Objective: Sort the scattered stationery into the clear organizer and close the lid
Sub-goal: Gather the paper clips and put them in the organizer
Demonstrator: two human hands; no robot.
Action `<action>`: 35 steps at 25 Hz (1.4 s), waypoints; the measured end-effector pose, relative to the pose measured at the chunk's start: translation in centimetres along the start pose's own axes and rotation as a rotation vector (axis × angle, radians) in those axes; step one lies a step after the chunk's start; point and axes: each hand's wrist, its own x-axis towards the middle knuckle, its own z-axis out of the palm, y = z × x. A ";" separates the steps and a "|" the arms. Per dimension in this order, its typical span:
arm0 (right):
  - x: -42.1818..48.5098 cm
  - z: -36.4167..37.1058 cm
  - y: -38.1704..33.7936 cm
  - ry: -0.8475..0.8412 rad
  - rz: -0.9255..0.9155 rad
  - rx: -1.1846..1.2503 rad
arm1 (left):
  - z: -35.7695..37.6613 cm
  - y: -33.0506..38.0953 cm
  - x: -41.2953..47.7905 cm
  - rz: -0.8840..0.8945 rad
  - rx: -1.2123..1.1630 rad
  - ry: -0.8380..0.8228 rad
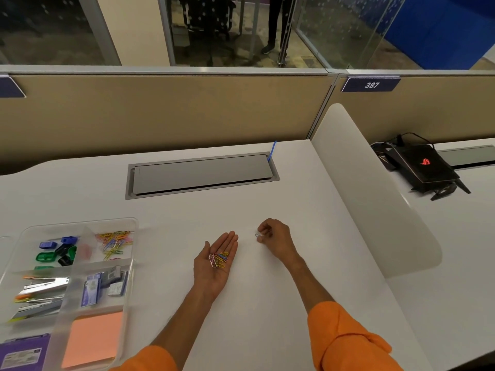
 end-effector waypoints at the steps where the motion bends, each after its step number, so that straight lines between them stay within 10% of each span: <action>1: 0.1 0.1 0.0 0.007 -0.020 -0.034 | 0.0 0.2 0.0 0.006 -0.003 0.000; 12: 0.2 0.9 -1.0 -0.038 0.058 -0.229 | 0.1 0.7 -0.1 0.024 -0.035 -0.001; 20: -7.2 4.8 -6.9 0.036 0.235 1.098 | 1.0 0.1 -0.4 0.121 -0.064 -0.008; 35: -11.7 12.0 -16.7 0.066 0.396 1.615 | 1.8 7.4 -6.3 0.355 -0.074 0.005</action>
